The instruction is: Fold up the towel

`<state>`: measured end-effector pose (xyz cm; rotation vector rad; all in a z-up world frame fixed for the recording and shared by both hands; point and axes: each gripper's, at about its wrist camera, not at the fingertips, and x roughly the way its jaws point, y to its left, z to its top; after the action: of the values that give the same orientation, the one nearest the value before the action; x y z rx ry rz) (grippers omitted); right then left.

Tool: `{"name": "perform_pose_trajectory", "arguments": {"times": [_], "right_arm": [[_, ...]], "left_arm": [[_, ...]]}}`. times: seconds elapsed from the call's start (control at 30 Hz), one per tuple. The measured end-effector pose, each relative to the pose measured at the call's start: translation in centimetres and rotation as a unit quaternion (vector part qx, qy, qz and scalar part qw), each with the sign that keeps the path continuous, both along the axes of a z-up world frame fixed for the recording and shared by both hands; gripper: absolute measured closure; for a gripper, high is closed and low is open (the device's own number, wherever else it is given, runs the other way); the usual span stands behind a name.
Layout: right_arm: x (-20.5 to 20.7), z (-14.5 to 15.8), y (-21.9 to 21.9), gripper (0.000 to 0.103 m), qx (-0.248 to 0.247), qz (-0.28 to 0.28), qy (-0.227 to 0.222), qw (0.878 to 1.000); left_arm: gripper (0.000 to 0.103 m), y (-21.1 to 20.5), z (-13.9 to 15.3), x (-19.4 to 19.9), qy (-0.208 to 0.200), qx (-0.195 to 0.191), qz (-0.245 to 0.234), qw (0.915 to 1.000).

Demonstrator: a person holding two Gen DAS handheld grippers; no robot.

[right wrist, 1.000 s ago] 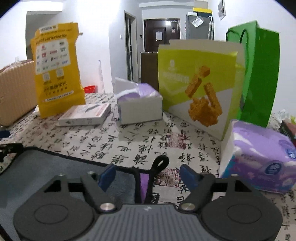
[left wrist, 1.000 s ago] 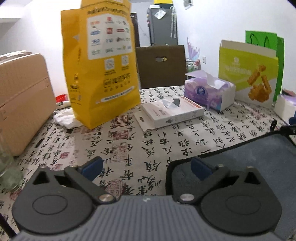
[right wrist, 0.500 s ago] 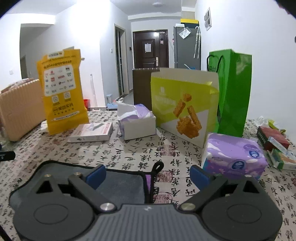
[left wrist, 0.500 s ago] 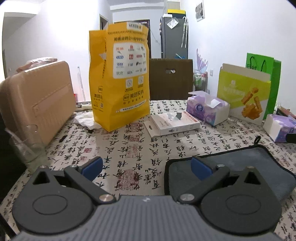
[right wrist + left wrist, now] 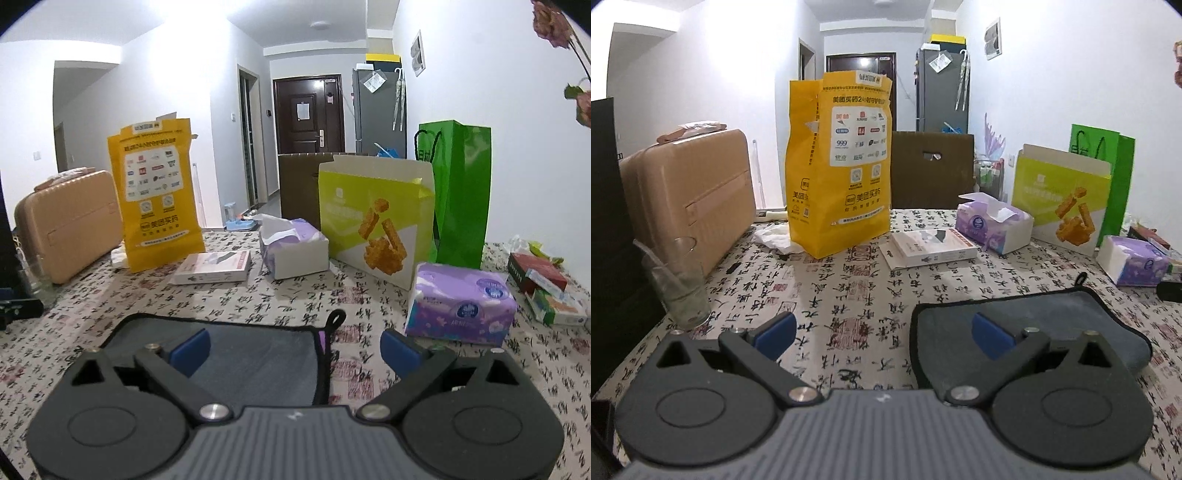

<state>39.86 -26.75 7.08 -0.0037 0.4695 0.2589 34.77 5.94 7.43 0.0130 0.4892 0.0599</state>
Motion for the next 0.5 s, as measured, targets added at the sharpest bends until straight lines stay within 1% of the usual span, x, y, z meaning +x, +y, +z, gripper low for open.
{"name": "perform_pose_trajectory", "arguments": {"times": [0.13,0.23,0.4,0.5], "right_arm": [[-1.8,-0.2,0.3,0.004,0.000,0.011,-0.004,1.000],[-3.4,0.0,0.7,0.004,-0.003,0.018,-0.012,1.000],[-6.0,0.4,1.9,0.004,-0.024,0.029,-0.027,0.999],[-7.5,0.7,2.3,0.004,-0.032,0.036,-0.038,0.998]], "left_arm": [[0.000,-0.3,0.1,-2.1,-0.015,0.006,-0.010,0.9998],[0.000,-0.5,0.1,-3.6,-0.024,0.000,-0.016,0.9996],[0.000,-0.8,-0.2,-5.5,-0.033,-0.002,-0.024,0.9992],[0.000,-0.7,-0.3,-6.7,-0.040,-0.005,-0.021,0.9990]]}}
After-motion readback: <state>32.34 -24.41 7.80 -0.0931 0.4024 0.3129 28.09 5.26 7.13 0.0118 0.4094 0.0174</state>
